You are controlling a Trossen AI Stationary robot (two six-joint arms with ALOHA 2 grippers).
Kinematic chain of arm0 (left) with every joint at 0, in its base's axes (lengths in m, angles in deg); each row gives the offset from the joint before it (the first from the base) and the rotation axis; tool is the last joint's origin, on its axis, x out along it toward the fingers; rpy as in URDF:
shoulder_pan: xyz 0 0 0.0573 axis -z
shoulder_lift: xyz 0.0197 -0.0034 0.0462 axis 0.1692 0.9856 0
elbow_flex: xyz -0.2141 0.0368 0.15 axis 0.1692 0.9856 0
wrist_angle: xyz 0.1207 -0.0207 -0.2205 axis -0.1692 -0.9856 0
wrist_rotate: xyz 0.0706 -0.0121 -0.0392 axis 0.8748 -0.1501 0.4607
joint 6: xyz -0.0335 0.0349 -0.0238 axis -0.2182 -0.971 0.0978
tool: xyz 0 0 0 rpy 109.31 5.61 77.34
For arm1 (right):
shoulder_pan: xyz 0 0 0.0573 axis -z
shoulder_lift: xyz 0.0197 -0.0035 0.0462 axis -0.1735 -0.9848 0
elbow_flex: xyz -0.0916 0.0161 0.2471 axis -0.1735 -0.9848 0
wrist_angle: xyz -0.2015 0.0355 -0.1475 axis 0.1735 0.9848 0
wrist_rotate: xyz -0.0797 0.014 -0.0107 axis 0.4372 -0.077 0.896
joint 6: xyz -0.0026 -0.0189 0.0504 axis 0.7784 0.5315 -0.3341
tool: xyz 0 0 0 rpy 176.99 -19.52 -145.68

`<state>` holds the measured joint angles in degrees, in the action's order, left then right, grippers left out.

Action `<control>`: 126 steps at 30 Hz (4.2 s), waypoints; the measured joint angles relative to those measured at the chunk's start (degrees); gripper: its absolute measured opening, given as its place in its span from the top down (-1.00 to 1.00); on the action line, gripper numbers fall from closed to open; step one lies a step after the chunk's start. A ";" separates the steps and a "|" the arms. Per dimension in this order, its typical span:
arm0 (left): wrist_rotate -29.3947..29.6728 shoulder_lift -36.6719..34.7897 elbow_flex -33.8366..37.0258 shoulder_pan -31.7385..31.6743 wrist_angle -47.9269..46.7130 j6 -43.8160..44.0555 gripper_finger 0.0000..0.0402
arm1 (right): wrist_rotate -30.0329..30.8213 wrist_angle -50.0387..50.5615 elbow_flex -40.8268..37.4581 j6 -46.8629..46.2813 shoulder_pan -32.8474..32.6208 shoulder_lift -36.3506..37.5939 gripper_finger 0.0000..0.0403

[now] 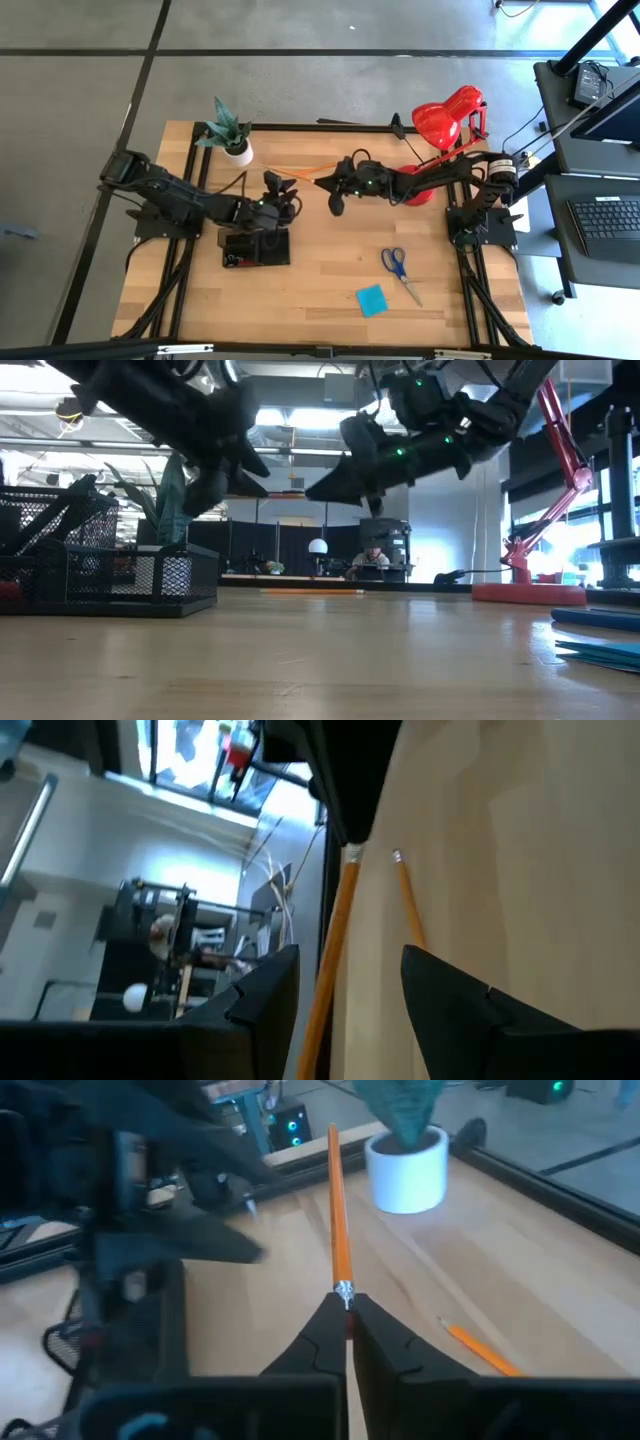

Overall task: Pick and place office supplies into organizer
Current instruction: Put the bottom yellow pencil into the back left compartment of the desk organizer

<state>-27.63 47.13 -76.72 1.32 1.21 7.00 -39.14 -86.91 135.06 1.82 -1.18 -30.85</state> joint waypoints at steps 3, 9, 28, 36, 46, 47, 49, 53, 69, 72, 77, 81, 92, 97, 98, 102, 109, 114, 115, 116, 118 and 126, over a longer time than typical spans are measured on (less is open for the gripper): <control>1.79 0.72 -0.48 -1.08 -0.06 1.73 0.15 | -0.02 2.21 1.58 0.13 -0.81 0.00 0.96; 1.00 0.80 -0.72 -2.55 -0.10 3.73 0.15 | -0.02 2.56 2.42 1.30 -2.54 0.00 0.96; -0.19 0.80 -0.72 -2.59 -1.55 4.16 0.67 | 1.36 2.43 2.42 1.96 -3.42 0.00 0.96; -0.65 0.80 -0.61 -2.50 -2.14 3.92 0.91 | 1.47 1.92 2.46 3.54 -3.40 0.07 0.96; 0.21 0.69 -0.67 -1.60 -1.24 6.81 0.92 | -2.31 3.80 2.38 6.26 -3.49 -0.05 0.59; 0.40 0.69 -0.70 -1.58 -1.32 7.23 0.92 | -2.37 4.00 2.35 6.52 -3.52 -0.07 0.50; 0.30 0.55 -0.69 -1.55 -1.98 8.98 0.92 | -2.51 4.13 2.37 7.49 -3.56 0.00 0.33; -1.01 -2.74 -0.67 -1.54 -5.79 16.13 0.92 | -2.08 8.66 2.40 7.91 -3.45 0.00 0.01; -23.26 -38.67 0.94 4.86 -19.97 47.12 0.92 | -1.75 16.59 2.37 9.42 -3.47 0.00 -0.29; -20.79 -43.00 4.96 8.99 -18.11 47.72 0.92 | -1.73 17.21 2.37 9.44 -3.47 0.00 -0.29; -15.63 -48.92 13.74 16.51 -8.73 48.99 0.92 | -1.71 17.29 2.37 9.41 -3.45 0.00 -0.29; -15.47 -50.84 19.30 22.03 -0.24 46.81 0.92 | -1.70 17.40 2.37 9.26 -3.45 0.00 -0.29; -5.66 -51.38 28.08 32.67 2.75 51.24 0.92 | -1.68 17.46 2.37 9.04 -3.45 0.00 -0.30; -1.42 -51.27 30.51 35.44 2.92 53.27 0.92 | -1.68 17.44 2.37 8.32 -3.45 0.00 -0.30; -1.00 -51.27 31.02 35.83 2.94 53.29 0.92 | -1.68 17.44 2.37 7.71 -3.45 0.00 -0.30; 0.57 -51.24 33.06 37.05 3.15 56.48 0.92 | -1.69 17.44 2.37 7.49 -3.42 0.00 -0.30; 1.46 -51.25 35.74 38.31 3.16 59.68 0.91 | -1.70 17.42 2.37 7.49 -3.42 0.00 -0.30; 1.48 -51.06 36.18 38.43 0.07 64.08 0.89 | -1.68 17.42 2.37 7.48 -3.43 0.00 -0.30; 1.44 -51.05 36.18 38.44 0.07 64.18 0.90 | -1.68 17.42 2.37 7.47 -3.42 0.00 -0.30; 1.43 -51.06 36.18 38.43 0.07 64.21 0.90 | -1.68 17.42 2.37 7.47 -3.43 0.00 -0.30; 1.13 -51.05 36.18 38.42 0.09 64.20 0.90 | -1.68 17.42 2.37 7.49 -3.42 0.00 -0.30; 0.78 -51.05 36.18 38.42 0.11 64.22 0.72 | -1.68 17.42 2.37 7.54 -3.42 0.00 -0.30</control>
<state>-26.85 -3.92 -40.54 39.73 1.32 71.22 -40.82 -69.49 137.43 9.36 -4.60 -30.85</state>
